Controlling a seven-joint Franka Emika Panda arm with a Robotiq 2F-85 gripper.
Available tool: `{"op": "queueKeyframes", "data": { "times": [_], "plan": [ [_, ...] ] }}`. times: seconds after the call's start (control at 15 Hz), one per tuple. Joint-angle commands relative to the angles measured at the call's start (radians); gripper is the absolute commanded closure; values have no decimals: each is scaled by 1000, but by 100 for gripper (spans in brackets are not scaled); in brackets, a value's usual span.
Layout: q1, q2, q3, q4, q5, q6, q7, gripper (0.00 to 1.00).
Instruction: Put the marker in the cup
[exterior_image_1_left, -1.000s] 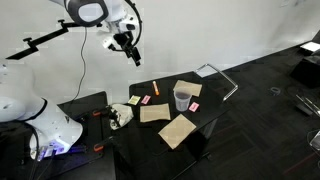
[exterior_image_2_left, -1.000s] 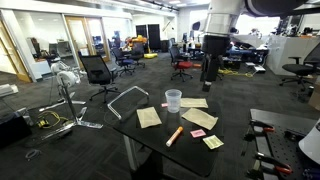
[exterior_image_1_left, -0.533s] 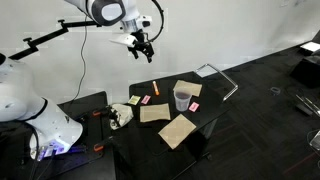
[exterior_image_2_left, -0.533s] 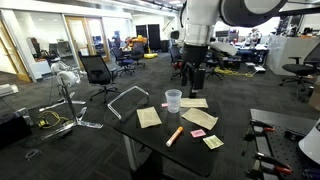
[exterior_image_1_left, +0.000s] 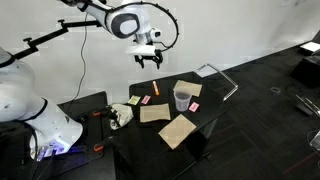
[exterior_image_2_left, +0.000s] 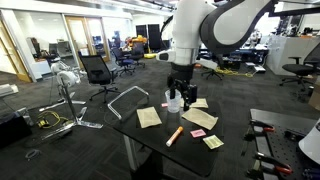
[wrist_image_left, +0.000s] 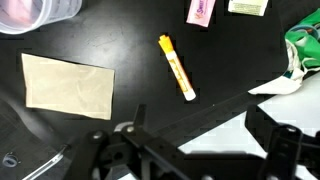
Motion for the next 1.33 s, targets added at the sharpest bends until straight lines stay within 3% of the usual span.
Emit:
{"op": "queueKeyframes", "data": {
  "times": [0.0,0.47,1.07,1.27],
  "plan": [
    [-40,93,9,57,4,-2,-127,0],
    [-70,212,27,95,-52,6,-239,0],
    [-78,197,35,73,-32,-3,-218,0],
    [-93,227,51,87,-10,28,-276,0]
  ]
}}
